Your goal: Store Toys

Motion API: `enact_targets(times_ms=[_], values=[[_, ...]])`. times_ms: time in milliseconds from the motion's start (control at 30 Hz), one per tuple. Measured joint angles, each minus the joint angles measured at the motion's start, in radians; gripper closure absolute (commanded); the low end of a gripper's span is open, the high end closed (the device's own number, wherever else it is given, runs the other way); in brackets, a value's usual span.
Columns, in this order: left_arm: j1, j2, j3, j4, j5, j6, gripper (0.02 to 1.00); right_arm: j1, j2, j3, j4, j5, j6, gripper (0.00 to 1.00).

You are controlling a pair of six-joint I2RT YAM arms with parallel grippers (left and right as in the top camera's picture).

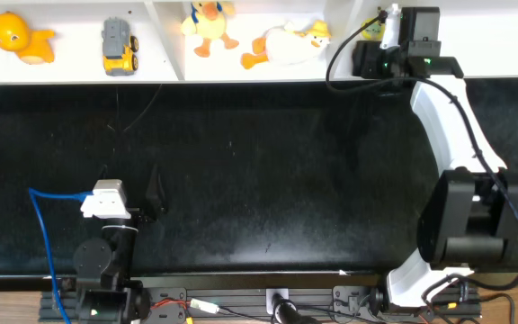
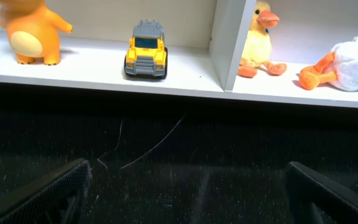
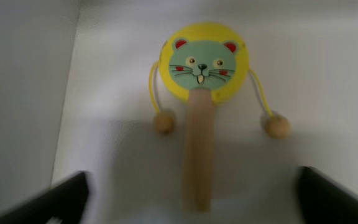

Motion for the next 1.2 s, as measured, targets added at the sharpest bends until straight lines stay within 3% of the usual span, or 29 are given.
enact_targets(times_ms=[233, 433, 567, 667, 933, 1200], values=[[0.0, 0.0, 0.0, 0.0, 0.0, 0.0, 0.02, 0.0, -0.078, -0.002, -0.201, 0.061, 0.122, 0.005], [0.0, 0.0, 0.0, 0.0, 0.0, 0.0, 0.023, -0.014, -0.253, -0.005, -0.499, 0.163, 0.383, 0.003], [0.0, 0.0, 0.0, 0.0, 0.0, 0.0, 0.02, -0.112, -0.38, -0.005, -0.668, 0.19, 0.593, 0.003], [0.0, 0.0, 0.0, 0.0, 0.0, 0.0, 0.02, -0.23, -0.43, -0.005, -0.759, 0.197, 0.684, 0.005], [0.0, 0.0, 0.0, 0.0, 0.0, 0.0, 0.02, -0.503, -0.439, -0.043, -0.797, 0.222, 0.734, 0.003], [0.0, 0.0, 0.0, 0.0, 0.0, 0.0, 0.02, -0.602, -0.439, -0.225, -0.596, 0.236, 0.665, 0.016]])
